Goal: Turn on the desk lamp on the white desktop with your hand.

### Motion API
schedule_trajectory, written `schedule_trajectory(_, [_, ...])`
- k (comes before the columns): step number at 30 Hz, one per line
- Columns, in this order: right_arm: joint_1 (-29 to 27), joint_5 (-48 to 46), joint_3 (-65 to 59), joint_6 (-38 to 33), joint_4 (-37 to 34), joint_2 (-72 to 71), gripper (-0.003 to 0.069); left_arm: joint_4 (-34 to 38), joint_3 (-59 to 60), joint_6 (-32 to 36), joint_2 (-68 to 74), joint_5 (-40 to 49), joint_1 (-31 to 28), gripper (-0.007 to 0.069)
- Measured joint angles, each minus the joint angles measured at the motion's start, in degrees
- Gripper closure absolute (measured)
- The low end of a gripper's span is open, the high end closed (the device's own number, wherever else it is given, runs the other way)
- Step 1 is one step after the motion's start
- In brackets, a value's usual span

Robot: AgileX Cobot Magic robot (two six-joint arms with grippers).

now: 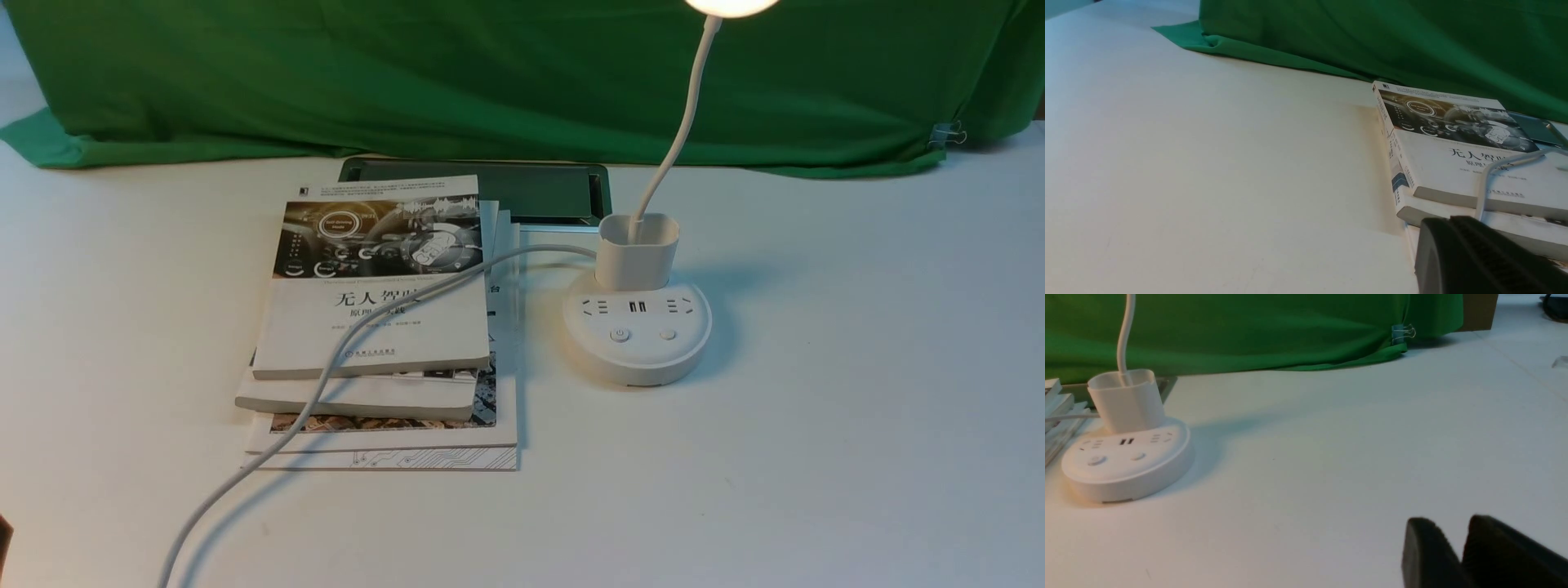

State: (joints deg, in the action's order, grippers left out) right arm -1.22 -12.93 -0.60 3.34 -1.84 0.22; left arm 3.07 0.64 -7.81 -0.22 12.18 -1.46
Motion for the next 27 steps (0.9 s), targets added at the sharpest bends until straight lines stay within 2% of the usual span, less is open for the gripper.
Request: schedule_trajectory(27, [0.0, -0.2, 0.0, 0.0, 0.0, 0.0, 0.0421, 0.0, 0.0, 0.0, 0.0, 0.0, 0.0, 0.0603])
